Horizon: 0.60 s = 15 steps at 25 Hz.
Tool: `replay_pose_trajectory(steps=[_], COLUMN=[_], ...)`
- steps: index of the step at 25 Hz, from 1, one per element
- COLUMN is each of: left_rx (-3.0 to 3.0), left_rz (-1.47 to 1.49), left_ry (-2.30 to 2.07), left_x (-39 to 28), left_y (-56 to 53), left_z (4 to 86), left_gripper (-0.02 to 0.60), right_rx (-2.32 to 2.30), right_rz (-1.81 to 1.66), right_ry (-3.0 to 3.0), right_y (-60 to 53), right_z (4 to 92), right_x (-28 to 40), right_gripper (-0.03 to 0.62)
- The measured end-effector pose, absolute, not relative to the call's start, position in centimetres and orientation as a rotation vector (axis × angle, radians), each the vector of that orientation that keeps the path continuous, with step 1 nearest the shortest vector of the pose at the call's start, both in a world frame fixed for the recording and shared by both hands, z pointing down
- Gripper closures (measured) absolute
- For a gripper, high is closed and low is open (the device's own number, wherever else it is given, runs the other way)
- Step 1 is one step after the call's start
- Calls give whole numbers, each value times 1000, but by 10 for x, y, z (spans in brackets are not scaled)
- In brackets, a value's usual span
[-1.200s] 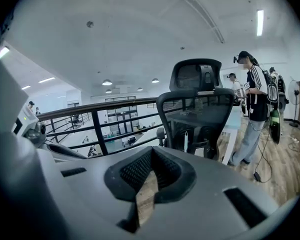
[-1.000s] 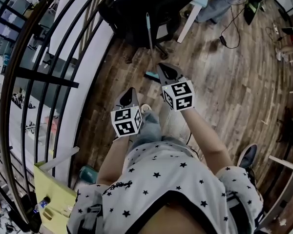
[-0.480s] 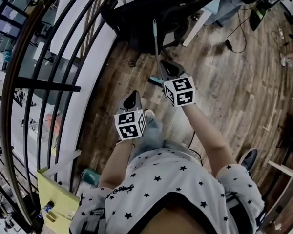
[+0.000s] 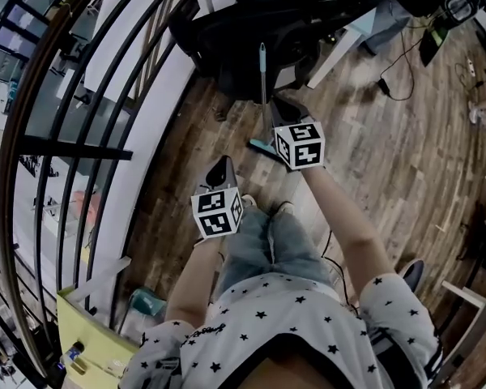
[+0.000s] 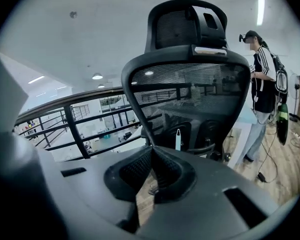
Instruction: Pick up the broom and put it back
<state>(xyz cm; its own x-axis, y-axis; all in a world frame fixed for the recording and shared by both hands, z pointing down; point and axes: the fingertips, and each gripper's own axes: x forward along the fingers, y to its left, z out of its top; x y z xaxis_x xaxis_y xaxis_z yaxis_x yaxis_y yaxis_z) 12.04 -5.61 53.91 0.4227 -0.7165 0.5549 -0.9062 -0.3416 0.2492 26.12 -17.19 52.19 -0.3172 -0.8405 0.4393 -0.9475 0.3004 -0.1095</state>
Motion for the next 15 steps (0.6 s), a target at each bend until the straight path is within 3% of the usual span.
replay_pose_trajectory(steps=[15], left_rx=[2097], left_rz=[431], left_ry=[-1442], left_x=[144], left_y=[-82], left_z=[589], left_gripper=[571], right_rx=[1566], right_rz=[476], right_ry=[-2245], right_y=[-257], right_z=[584], right_x=[277], right_gripper=[593])
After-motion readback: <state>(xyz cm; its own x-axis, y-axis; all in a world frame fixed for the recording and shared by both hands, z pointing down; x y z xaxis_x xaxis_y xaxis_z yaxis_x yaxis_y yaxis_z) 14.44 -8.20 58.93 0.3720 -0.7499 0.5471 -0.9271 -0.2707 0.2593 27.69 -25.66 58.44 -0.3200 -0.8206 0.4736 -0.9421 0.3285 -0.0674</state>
